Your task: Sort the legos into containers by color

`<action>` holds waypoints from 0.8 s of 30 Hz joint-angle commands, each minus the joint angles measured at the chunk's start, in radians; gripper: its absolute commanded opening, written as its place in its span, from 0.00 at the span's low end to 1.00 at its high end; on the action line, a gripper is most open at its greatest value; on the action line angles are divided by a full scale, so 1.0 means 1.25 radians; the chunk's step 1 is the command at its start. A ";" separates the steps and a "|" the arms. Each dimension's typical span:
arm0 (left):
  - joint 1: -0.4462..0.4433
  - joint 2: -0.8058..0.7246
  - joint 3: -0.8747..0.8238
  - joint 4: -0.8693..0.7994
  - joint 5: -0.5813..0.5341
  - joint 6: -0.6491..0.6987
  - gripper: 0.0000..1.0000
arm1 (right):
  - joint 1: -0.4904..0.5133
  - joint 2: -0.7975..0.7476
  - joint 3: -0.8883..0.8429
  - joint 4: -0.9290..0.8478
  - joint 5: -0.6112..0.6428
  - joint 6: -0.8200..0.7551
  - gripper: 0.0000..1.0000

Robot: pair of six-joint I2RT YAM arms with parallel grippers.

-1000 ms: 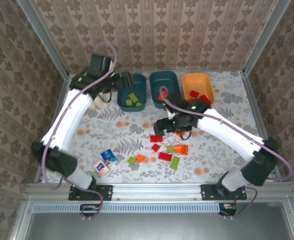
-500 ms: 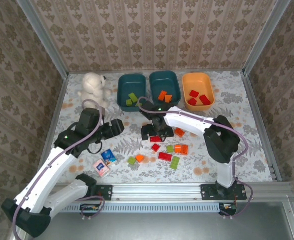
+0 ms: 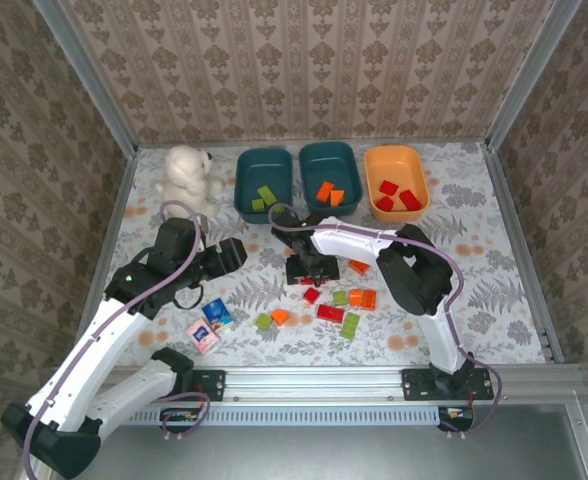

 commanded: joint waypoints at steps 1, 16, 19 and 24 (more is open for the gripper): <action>-0.007 0.004 0.006 0.008 0.005 -0.013 0.85 | -0.001 0.017 0.025 -0.012 0.023 0.012 0.75; -0.044 0.064 0.011 0.072 0.035 0.002 0.84 | -0.063 -0.140 0.090 -0.062 0.107 -0.052 0.55; -0.075 0.125 0.030 0.110 0.053 0.016 0.84 | -0.154 -0.194 0.123 -0.074 0.114 -0.079 0.55; -0.121 0.250 0.092 0.147 0.074 0.048 0.84 | -0.325 -0.176 0.198 -0.047 0.078 -0.112 0.54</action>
